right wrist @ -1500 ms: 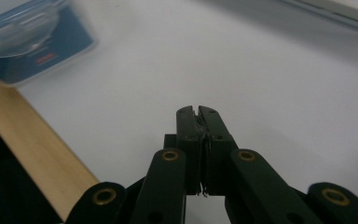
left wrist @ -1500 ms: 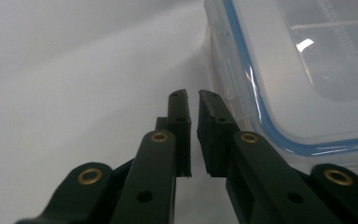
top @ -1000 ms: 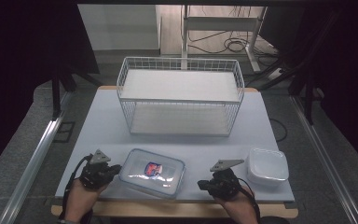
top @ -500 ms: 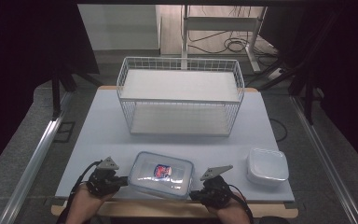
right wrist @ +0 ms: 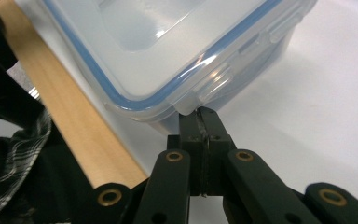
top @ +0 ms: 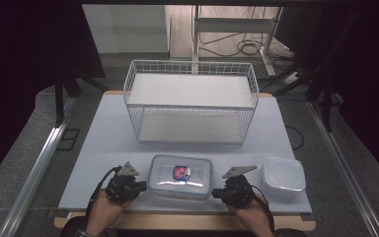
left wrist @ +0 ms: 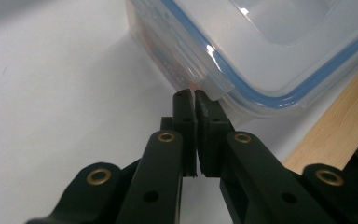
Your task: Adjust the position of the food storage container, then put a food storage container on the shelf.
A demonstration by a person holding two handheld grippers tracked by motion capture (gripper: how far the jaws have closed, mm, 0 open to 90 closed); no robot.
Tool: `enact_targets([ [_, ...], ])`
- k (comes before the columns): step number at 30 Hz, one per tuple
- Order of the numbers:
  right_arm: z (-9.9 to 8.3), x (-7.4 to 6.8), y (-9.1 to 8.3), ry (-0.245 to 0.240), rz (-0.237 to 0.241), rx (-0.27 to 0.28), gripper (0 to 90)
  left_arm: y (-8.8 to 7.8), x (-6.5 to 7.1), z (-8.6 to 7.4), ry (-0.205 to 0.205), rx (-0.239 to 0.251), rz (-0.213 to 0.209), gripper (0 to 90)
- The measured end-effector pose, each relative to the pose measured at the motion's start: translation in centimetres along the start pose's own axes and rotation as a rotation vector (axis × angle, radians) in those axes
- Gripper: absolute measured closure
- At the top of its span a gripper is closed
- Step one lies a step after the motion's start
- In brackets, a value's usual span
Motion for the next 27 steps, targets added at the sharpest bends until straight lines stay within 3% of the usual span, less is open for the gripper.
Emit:
enact_targets([
  [10, 0.0, 1.5, -0.4, 0.007, -0.027, 0.022, 88.8, 0.7, 0.6, 0.2, 0.003, 0.007, -0.027, 84.6],
  [14, -0.2, 1.7, -0.6, 0.001, -0.014, 0.030, 82.9, 0.0, -0.3, 0.0, -0.020, 0.028, -0.010, 64.8],
  [18, -0.5, 2.1, -1.3, 0.003, -0.027, 0.049, 68.8, -0.7, -1.6, -0.7, -0.023, 0.030, 0.051, 42.9],
  [24, -0.2, 2.3, -2.0, -0.001, -0.041, 0.089, 46.3, -1.5, -2.7, -0.7, -0.058, 0.082, 0.070, 13.9],
  [27, -0.2, 2.4, -2.2, -0.013, -0.046, 0.094, 35.2, -1.6, -2.8, -0.7, -0.057, 0.094, 0.070, 7.8],
])
Point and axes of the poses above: each handheld gripper's, and its own axes: y roughly forward along the jaws, z roughly out of its top, x roughly to its right, the point moved 4 cm from there along y, roughly forward along the jaws, and after that the axes turned 9 degrees about x, right-handed, at the moved point
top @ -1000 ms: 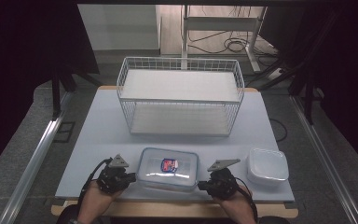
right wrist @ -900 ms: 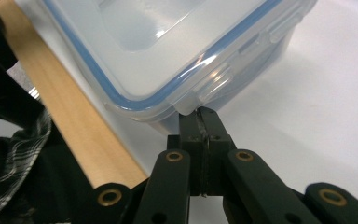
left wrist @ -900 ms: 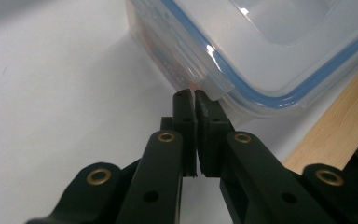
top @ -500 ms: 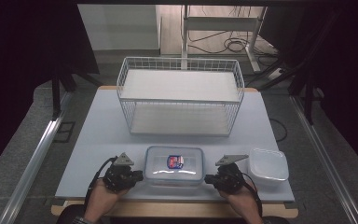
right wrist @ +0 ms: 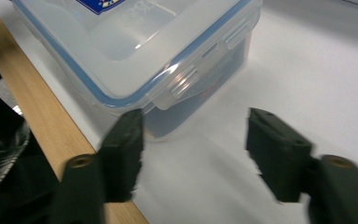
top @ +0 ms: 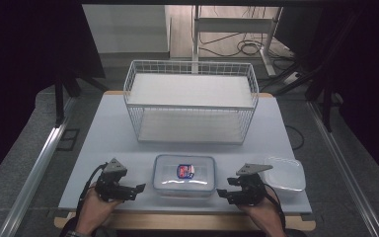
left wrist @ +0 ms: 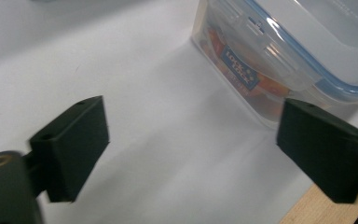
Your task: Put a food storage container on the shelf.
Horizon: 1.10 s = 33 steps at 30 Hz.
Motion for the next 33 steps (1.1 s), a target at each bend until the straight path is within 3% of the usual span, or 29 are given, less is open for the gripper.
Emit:
enact_targets([
  [2, 0.0, 0.2, -0.2, 0.027, 0.020, 0.015, 27.1, 0.1, 0.0, -0.1, 0.010, 0.008, -0.002, 4.8],
  [5, 0.5, 0.2, -0.6, 0.070, 0.050, 0.057, 22.2, 0.2, 0.2, 0.0, 0.032, 0.020, -0.008, 3.7],
  [10, 0.8, -0.1, -0.2, 0.067, 0.055, 0.071, 11.8, 0.2, 0.3, 0.4, 0.064, 0.040, -0.031, 3.0],
  [15, 1.3, -0.1, 0.0, 0.089, 0.079, 0.109, 6.6, 0.4, 0.2, 1.5, 0.041, 0.028, -0.071, 3.3],
  [18, 2.2, -0.2, 0.3, 0.075, 0.092, 0.120, 6.1, 1.0, 0.4, 2.5, 0.024, 0.017, -0.107, 3.5],
  [20, 2.4, -0.3, 0.4, 0.068, 0.096, 0.117, 6.0, 1.3, 0.5, 2.8, 0.027, 0.006, -0.113, 3.1],
  [22, 2.9, -0.1, 1.2, 0.070, 0.091, 0.076, 4.5, 2.1, 0.8, 3.9, 0.025, -0.018, -0.133, 3.3],
  [25, 3.5, 0.1, 2.0, 0.106, 0.091, 0.053, 3.7, 2.9, 1.2, 4.8, 0.030, -0.029, -0.139, 2.5],
  [27, 3.8, 0.3, 2.5, 0.126, 0.093, 0.045, 3.7, 3.2, 1.5, 5.1, 0.014, -0.017, -0.178, 2.0],
  [28, 3.8, 0.3, 2.5, 0.126, 0.093, 0.045, 3.7, 3.2, 1.5, 5.1, 0.014, -0.017, -0.178, 1.9],
  [29, 4.2, 0.4, 3.1, 0.136, 0.096, 0.032, 3.7, 3.6, 1.6, 5.1, -0.006, -0.012, -0.209, 1.9],
  [33, 4.1, 0.7, 4.3, 0.153, 0.099, 0.004, 4.1, 4.7, 1.3, 4.2, -0.058, -0.024, -0.262, 1.4],
])
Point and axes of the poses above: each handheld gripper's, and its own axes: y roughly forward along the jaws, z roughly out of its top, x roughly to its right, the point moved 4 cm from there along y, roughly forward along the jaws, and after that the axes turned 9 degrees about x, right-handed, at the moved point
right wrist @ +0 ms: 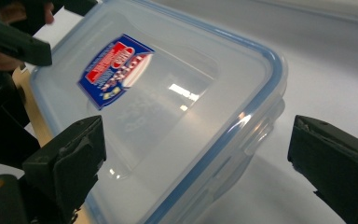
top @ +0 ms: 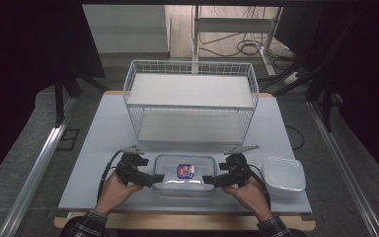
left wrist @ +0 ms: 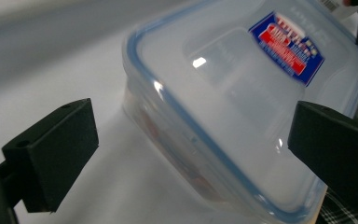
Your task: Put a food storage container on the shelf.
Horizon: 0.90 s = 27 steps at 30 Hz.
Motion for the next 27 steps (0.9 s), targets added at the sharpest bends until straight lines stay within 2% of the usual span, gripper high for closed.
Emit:
enact_targets([
  [3, -0.4, 0.4, 0.7, 0.027, 0.015, -0.020, 4.0, 0.5, -0.6, -0.5, -0.073, 0.010, -0.087, 0.0],
  [5, -0.6, 0.5, 0.9, 0.064, 0.049, -0.027, 5.3, 0.9, -0.8, -0.7, -0.098, -0.002, -0.142, 0.0],
  [7, -0.8, 0.6, 1.1, 0.102, 0.083, -0.035, 7.3, 1.4, -0.4, -1.1, -0.117, -0.035, -0.217, 0.8],
  [8, -0.9, 0.6, 1.2, 0.123, 0.103, -0.044, 6.9, 1.6, -0.2, -1.2, -0.116, -0.051, -0.228, 1.1],
  [9, -1.0, 0.7, 1.3, 0.144, 0.112, -0.049, 7.2, 1.6, -0.1, -1.2, -0.127, -0.057, -0.223, 0.0],
  [11, -1.2, 0.9, 1.1, 0.187, 0.130, -0.058, 10.6, 1.1, 0.1, -1.1, -0.118, -0.061, -0.213, 3.0],
  [13, -1.3, 1.0, 0.7, 0.216, 0.141, -0.066, 18.1, 0.8, 0.1, -1.0, -0.114, -0.059, -0.207, 11.4],
  [14, -1.3, 1.1, 0.2, 0.242, 0.149, -0.065, 25.2, 0.0, 0.1, -1.0, -0.120, -0.047, -0.201, 17.1],
  [15, -1.3, 1.2, -0.1, 0.248, 0.155, -0.059, 28.0, -0.3, 0.1, -1.1, -0.131, -0.033, -0.202, 19.7],
  [18, -1.3, 1.3, -0.7, 0.259, 0.166, -0.042, 35.1, -0.9, 0.4, -1.3, -0.132, -0.036, -0.201, 25.9],
  [19, -1.3, 1.4, -0.8, 0.265, 0.171, -0.033, 37.3, -1.1, 0.5, -1.4, -0.140, -0.024, -0.197, 27.2],
  [20, -1.3, 1.3, -1.1, 0.270, 0.175, -0.029, 41.6, -1.5, 0.4, -1.3, -0.174, 0.006, -0.195, 32.8],
  [22, -1.3, 1.1, -1.6, 0.270, 0.178, -0.013, 45.0, -1.8, 0.4, -1.4, -0.187, 0.030, -0.200, 40.3],
  [24, -1.4, 0.8, -2.0, 0.247, 0.158, -0.004, 45.9, -1.9, 0.4, -1.3, -0.204, 0.051, -0.191, 44.2],
  [27, -1.2, 0.3, -2.4, 0.215, 0.128, 0.012, 49.1, -2.2, 0.6, -1.0, -0.196, 0.094, -0.162, 48.4],
])
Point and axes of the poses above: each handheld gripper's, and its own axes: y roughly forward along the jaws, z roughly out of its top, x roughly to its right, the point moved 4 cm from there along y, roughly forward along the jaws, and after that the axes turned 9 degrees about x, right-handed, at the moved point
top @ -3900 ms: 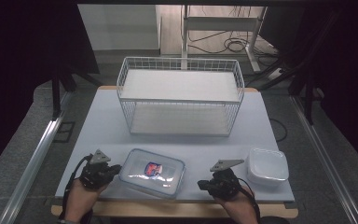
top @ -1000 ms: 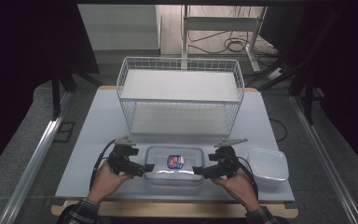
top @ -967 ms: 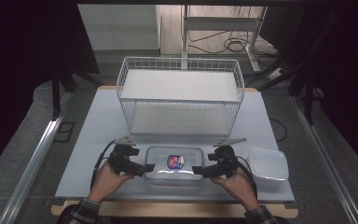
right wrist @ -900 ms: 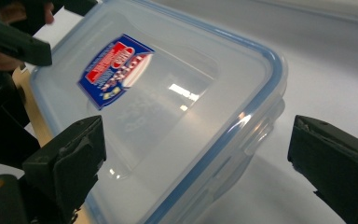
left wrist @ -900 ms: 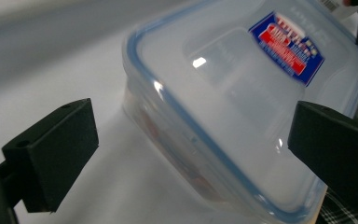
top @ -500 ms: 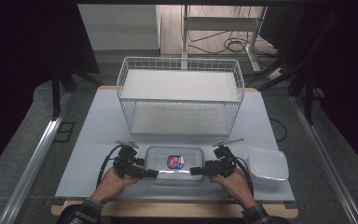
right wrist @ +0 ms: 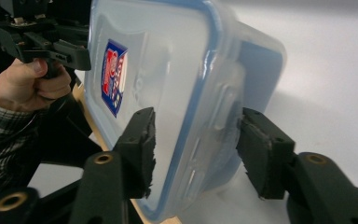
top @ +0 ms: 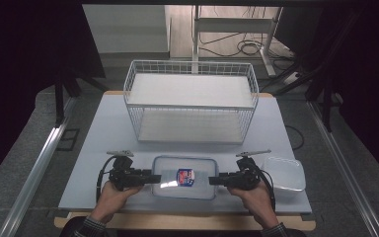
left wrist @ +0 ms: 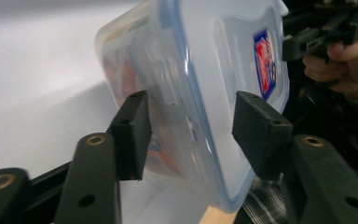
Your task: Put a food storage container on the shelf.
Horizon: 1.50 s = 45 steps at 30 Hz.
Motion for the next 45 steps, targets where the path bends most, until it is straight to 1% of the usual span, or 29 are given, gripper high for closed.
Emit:
enact_targets([
  [1, 0.0, 0.0, 0.0, 0.000, 0.000, 0.000, 49.1, 0.0, 0.0, 0.0, 0.000, 0.000, 0.000, 49.5],
  [2, 0.1, -0.3, -0.1, -0.011, -0.017, 0.021, 50.3, 0.0, 0.1, 0.1, 0.018, 0.015, 0.013, 50.1],
  [7, 0.1, -0.5, -0.1, -0.015, -0.032, 0.051, 50.7, -0.1, 0.1, 0.2, 0.014, 0.038, 0.015, 51.3],
  [8, 0.1, -0.5, -0.1, -0.022, -0.036, 0.058, 50.7, -0.1, 0.1, 0.2, 0.009, 0.045, 0.017, 51.7],
  [10, 0.2, -0.7, -0.1, -0.052, -0.054, 0.071, 50.5, -0.1, 0.1, 0.3, 0.008, 0.046, 0.022, 52.0],
  [11, 0.2, -0.8, -0.1, -0.057, -0.059, 0.075, 50.4, -0.1, 0.1, 0.4, 0.010, 0.047, 0.022, 52.1],
  [14, 0.4, -0.8, -0.1, -0.063, -0.060, 0.082, 50.4, -0.2, 0.1, 0.5, 0.008, 0.054, 0.023, 52.3],
  [15, 0.5, -0.9, -0.1, -0.068, -0.061, 0.087, 50.4, -0.3, 0.2, 0.7, 0.012, 0.058, 0.021, 52.3],
  [16, 0.8, -1.1, -0.3, -0.085, -0.062, 0.100, 50.4, -0.5, 0.3, 1.0, 0.018, 0.062, 0.018, 52.5],
  [22, 2.1, -1.7, -0.6, -0.115, -0.059, 0.126, 50.3, -1.0, 0.8, 2.4, 0.042, 0.084, 0.027, 52.5],
  [23, 2.3, -1.8, -0.7, -0.120, -0.057, 0.132, 50.3, -1.0, 0.8, 2.4, 0.042, 0.084, 0.027, 52.5],
  [28, 3.7, -2.2, -1.1, -0.138, -0.052, 0.158, 50.1, -1.6, 1.6, 4.4, 0.078, 0.101, 0.036, 52.6],
  [30, 4.5, -2.4, -1.4, -0.150, -0.050, 0.171, 50.0, -1.6, 1.8, 4.6, 0.080, 0.104, 0.038, 52.8],
  [31, 5.0, -2.5, -1.6, -0.158, -0.050, 0.176, 49.9, -1.8, 2.1, 5.3, 0.090, 0.107, 0.039, 52.9],
  [32, 5.3, -2.6, -1.7, -0.163, -0.049, 0.179, 49.9, -1.8, 2.2, 5.6, 0.095, 0.112, 0.040, 52.9],
  [40, 7.9, -3.4, -2.5, -0.193, -0.045, 0.206, 49.9, -2.5, 2.9, 8.3, 0.127, 0.140, 0.051, 52.8],
  [45, 9.7, -3.9, -2.9, -0.210, -0.047, 0.226, 49.9, -2.9, 3.2, 10.1, 0.137, 0.155, 0.050, 52.8],
])
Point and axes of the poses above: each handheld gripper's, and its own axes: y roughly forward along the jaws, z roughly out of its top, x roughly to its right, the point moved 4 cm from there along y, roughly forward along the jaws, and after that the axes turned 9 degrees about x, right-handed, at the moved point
